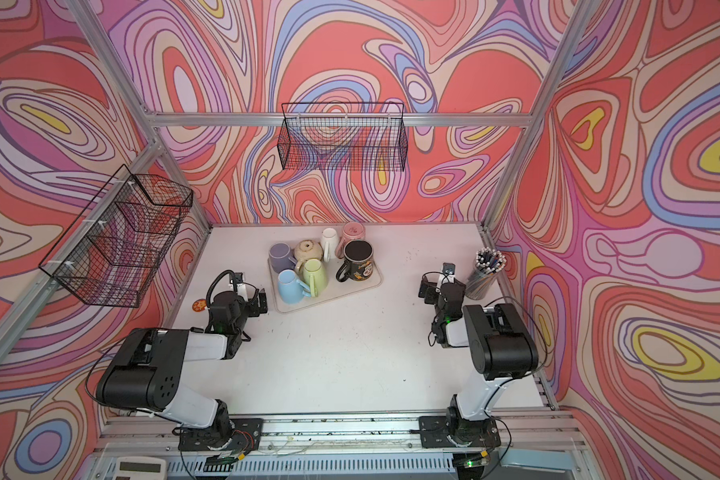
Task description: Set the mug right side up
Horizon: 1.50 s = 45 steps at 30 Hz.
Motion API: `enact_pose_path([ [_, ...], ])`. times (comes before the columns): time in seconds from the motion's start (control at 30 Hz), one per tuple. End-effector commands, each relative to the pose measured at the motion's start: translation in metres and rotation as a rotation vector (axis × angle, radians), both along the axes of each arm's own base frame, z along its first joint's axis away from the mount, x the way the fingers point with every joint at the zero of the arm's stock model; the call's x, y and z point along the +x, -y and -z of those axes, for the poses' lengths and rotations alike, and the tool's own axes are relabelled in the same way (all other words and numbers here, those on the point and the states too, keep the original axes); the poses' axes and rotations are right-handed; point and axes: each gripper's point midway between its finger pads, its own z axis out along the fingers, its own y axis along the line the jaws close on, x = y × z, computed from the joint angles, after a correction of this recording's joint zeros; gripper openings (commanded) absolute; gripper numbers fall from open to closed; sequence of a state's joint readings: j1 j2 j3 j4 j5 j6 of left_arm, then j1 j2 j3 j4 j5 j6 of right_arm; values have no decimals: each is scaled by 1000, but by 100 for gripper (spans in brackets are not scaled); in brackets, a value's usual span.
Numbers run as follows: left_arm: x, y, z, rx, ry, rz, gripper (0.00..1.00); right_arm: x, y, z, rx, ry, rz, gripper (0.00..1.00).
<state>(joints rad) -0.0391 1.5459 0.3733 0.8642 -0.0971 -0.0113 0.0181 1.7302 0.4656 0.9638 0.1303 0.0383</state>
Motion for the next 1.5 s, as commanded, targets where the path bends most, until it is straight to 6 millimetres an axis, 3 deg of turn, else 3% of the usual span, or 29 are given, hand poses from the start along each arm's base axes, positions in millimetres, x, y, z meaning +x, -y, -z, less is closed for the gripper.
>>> enact_pose_path([
  [0.0,4,-1,-8,3,28,6,100,1,1,-4,-2,6,-1,98],
  [0.1,-1,-24,-17,4,42,-141,100,-3,18,-17,7,26,106,98],
  [0.23,-6,-29,-34,20,37,-186,100,-4,17,-43,42,-60,117,98],
  [0.4,-11,-32,-87,-17,89,-216,100,-15,16,-71,120,-84,141,97],
  [0.47,-10,-32,-118,-61,100,-231,100,-19,15,-83,158,-102,145,95],
  [0.57,-12,-28,-139,-136,9,-250,100,-18,-9,-100,251,-126,36,92],
  [0.67,-5,-16,-145,-202,-95,-221,100,-12,-38,-104,359,-199,-93,89],
  [0.77,-2,-15,-135,-244,-189,-253,99,-4,-64,-95,444,-278,-196,87],
  [0.87,6,-6,-123,-290,-253,-239,88,6,-78,-83,512,-322,-235,84],
  [1.13,42,11,-61,-435,-480,-213,66,33,-129,-32,652,-470,-336,68],
  [1.27,64,21,-34,-472,-582,-181,54,43,-142,-6,701,-518,-331,67],
  [1.47,83,28,1,-516,-675,-163,42,54,-155,16,716,-561,-340,65],
])
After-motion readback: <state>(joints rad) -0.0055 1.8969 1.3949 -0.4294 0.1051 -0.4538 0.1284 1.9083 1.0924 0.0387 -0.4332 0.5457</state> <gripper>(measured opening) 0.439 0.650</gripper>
